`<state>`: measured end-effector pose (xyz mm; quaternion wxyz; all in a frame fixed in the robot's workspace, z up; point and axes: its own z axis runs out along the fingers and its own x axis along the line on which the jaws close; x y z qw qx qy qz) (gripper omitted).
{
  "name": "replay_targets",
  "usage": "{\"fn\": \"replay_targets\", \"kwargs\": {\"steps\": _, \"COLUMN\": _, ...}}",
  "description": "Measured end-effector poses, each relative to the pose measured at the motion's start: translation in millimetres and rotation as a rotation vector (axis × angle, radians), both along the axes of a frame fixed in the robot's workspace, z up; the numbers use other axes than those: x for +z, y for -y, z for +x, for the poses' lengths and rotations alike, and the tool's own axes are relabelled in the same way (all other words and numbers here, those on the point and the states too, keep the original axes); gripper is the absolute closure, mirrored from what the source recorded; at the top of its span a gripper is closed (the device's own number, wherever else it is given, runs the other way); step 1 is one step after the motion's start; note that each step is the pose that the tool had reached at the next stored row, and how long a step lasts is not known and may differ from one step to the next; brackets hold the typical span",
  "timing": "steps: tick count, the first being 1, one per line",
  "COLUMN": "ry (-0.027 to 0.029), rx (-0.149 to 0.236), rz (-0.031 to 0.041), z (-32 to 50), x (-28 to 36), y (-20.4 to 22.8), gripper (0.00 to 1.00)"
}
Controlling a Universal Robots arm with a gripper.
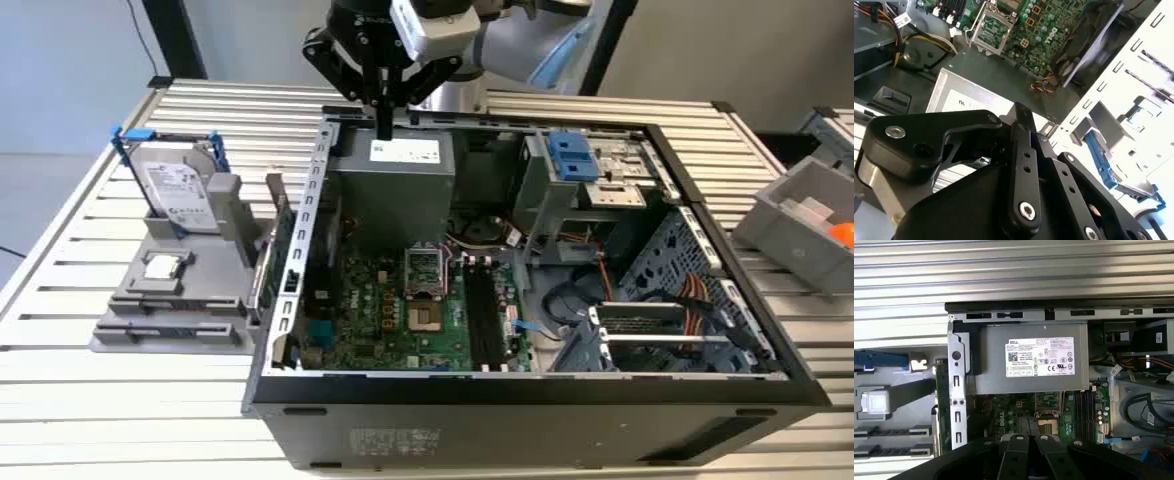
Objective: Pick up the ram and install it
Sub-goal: 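Reach for the ram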
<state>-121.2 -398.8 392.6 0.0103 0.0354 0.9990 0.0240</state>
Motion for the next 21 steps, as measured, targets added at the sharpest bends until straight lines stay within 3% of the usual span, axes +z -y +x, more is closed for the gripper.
{"fn": "replay_targets", "kwargs": {"steps": 21, "ry": 0.0001, "rx": 0.000, "rz": 0.0001, "z": 0.0, "x": 0.0, "y": 0.0, "gripper": 1.00}}
